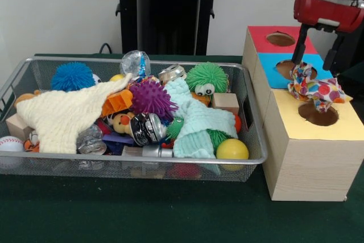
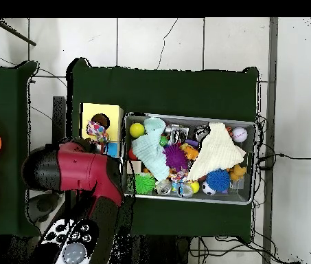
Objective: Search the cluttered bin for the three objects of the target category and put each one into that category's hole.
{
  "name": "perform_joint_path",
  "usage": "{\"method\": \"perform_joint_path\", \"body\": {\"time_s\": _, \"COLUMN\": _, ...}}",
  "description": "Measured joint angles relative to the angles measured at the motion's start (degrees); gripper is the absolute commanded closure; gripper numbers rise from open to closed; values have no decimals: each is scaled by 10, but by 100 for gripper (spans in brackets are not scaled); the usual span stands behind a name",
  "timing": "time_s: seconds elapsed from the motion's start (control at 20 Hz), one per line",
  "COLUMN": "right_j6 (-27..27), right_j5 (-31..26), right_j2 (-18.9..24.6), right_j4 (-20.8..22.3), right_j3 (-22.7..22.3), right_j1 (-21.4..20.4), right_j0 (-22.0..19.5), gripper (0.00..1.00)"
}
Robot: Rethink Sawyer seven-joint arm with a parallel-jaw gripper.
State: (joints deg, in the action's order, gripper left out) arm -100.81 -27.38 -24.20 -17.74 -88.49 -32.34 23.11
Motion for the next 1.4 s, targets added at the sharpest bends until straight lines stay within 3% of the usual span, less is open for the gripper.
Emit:
{"method": "perform_joint_path", "body": {"time_s": 0.25, "right_j6": 0, "right_j5": 0, "right_j2": 0, "right_j4": 0, "right_j3": 0, "right_j1": 0, "right_j0": 0, "gripper": 0}}
{"method": "perform_joint_path", "body": {"time_s": 0.3, "right_j6": 0, "right_j5": 0, "right_j2": 0, "right_j4": 0, "right_j3": 0, "right_j1": 0, "right_j0": 0, "gripper": 100}}
{"method": "perform_joint_path", "body": {"time_s": 1.4, "right_j6": 0, "right_j5": -21, "right_j2": 0, "right_j4": 0, "right_j3": 0, "right_j1": 4, "right_j0": 0, "gripper": 100}}
